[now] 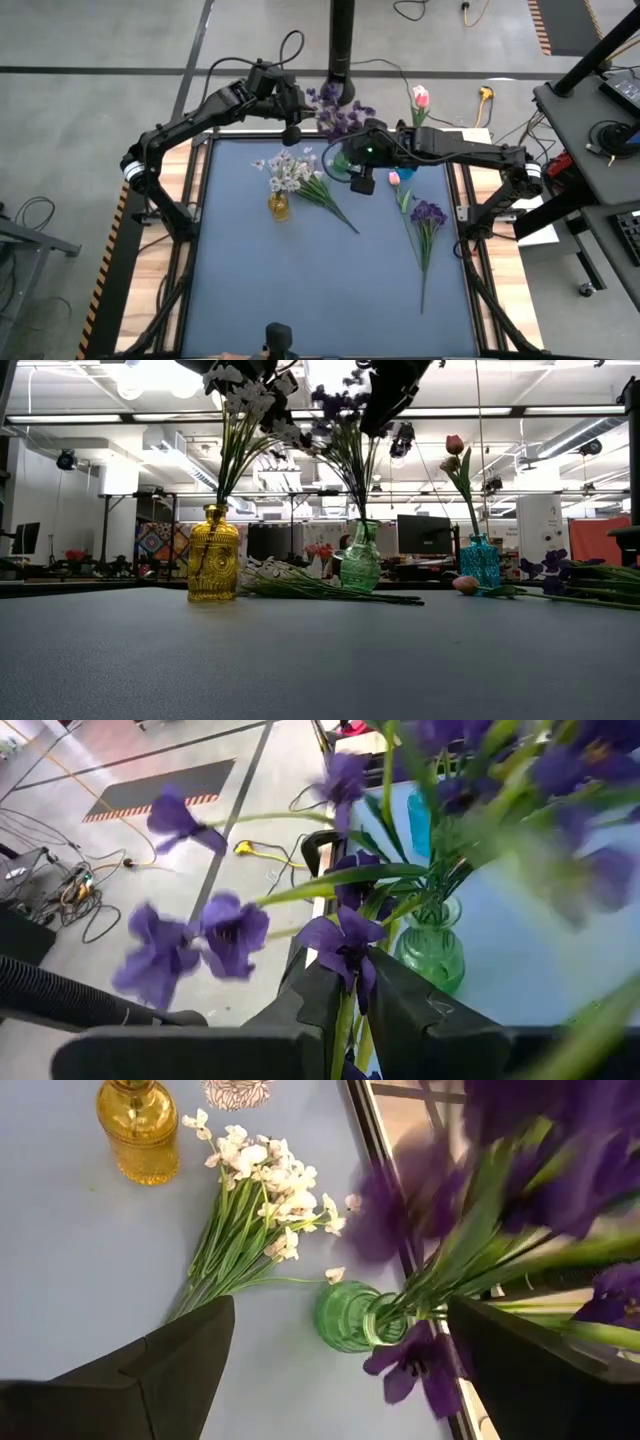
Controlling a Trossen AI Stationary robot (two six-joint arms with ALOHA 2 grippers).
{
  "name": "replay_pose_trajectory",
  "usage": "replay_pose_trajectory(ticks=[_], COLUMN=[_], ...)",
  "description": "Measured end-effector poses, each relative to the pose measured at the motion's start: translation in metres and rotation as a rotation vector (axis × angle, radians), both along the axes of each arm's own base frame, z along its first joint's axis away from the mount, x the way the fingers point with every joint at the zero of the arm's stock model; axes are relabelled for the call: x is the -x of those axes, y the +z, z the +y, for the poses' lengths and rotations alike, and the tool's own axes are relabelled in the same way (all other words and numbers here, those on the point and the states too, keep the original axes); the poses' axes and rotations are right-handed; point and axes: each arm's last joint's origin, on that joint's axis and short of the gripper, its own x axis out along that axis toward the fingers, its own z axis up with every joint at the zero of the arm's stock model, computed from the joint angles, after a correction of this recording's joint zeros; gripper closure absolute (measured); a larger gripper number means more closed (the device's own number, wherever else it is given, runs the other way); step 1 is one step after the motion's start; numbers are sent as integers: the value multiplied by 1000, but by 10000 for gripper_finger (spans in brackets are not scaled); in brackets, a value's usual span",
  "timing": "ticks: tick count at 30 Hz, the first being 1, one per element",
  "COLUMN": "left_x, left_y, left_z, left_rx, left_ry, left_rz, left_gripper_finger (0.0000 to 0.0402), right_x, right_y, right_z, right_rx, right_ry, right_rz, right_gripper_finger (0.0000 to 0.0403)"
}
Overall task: Sort flowers into vase by color
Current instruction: Put the left purple flowers into the green vase
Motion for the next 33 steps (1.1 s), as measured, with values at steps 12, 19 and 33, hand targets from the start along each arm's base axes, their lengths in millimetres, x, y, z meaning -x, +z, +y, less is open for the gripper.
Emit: replay_pose_trajectory(ticks=[12, 19, 33], left_x=[1, -1, -5], left_y=[1, 1, 2], left_z=[-2, -5, -7], left_rx=[4, 12, 12], left_ry=[-43, -66, -62], left_rz=[-9, -15, -32], left_gripper_finger=[347, 303, 328], right_x=[-4, -10, -17], right_y=[-7, -5, -38], right_z=[-2, -3, -5], right_rx=[4, 48, 104], right_ry=[-3, 30, 76], right_rz=[-13, -75, -67], right_gripper_finger=[44, 44, 44])
